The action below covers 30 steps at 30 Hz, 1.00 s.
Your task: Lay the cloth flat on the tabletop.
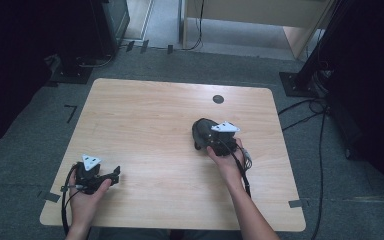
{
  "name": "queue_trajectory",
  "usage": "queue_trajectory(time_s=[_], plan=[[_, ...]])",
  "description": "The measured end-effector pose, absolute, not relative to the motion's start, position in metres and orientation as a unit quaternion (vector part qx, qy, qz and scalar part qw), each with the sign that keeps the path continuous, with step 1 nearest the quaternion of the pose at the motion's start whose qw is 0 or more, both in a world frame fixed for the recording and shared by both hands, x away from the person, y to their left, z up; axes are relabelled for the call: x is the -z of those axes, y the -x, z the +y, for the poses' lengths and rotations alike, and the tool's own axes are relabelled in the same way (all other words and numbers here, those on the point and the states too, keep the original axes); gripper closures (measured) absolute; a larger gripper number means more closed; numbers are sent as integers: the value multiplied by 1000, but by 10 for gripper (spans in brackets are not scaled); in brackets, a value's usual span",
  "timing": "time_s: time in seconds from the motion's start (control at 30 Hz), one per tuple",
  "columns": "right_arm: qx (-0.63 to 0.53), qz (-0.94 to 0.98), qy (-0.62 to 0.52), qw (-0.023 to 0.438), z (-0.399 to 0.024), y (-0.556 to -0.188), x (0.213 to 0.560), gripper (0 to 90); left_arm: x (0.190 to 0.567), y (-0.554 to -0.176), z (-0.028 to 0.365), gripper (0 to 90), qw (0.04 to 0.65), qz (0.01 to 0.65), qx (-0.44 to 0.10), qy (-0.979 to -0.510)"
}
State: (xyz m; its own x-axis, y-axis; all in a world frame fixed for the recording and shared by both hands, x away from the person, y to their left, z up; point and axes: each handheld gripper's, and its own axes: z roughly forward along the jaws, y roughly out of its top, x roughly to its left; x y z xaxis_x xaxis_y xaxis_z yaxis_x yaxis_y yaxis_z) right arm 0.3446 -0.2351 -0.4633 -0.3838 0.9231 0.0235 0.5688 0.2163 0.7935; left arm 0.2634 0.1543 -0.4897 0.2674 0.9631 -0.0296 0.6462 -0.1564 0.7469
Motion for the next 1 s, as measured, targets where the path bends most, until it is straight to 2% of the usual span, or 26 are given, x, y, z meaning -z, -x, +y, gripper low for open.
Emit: queue_trajectory(time_s=[0.2, 0.4, 0.5, 0.7, 0.8, 0.83, 0.9, 0.93, 0.97, 1.0], plan=[[-461, 748, -408, 247, -214, -323, 432, 749, 459, -279, 122, 140, 381, 516, -231, -732], [-551, 736, -343, 190, -209, -299, 408, 739, 433, -292, 94, 143, 425, 472, -223, -739], [-563, 739, -341, 144, -218, -295, 415, 717, 435, -294, 84, 174, 437, 450, -212, -749], [-545, 753, -342, 134, -233, -281, 449, 732, 470, -303, 65, 274, 406, 440, -178, -781], [-555, 747, -346, 123, -237, -275, 454, 731, 479, -304, 60, 325, 419, 428, -151, -786], [-557, 745, -346, 119, -238, -274, 454, 730, 480, -304, 58, 357, 423, 423, -148, -787], [-552, 753, -338, 119, -237, -273, 454, 726, 479, -301, 55, 509, 426, 410, -162, -790], [-546, 758, -332, 126, -237, -272, 454, 721, 479, -301, 56, 734, 427, 411, -166, -788], [-546, 758, -332, 126, -237, -272, 454, 714, 478, -301, 58, 734, 434, 407, -158, -788], [-546, 758, -333, 124, -238, -271, 454, 705, 478, -302, 62, 818, 439, 406, -150, -788]])
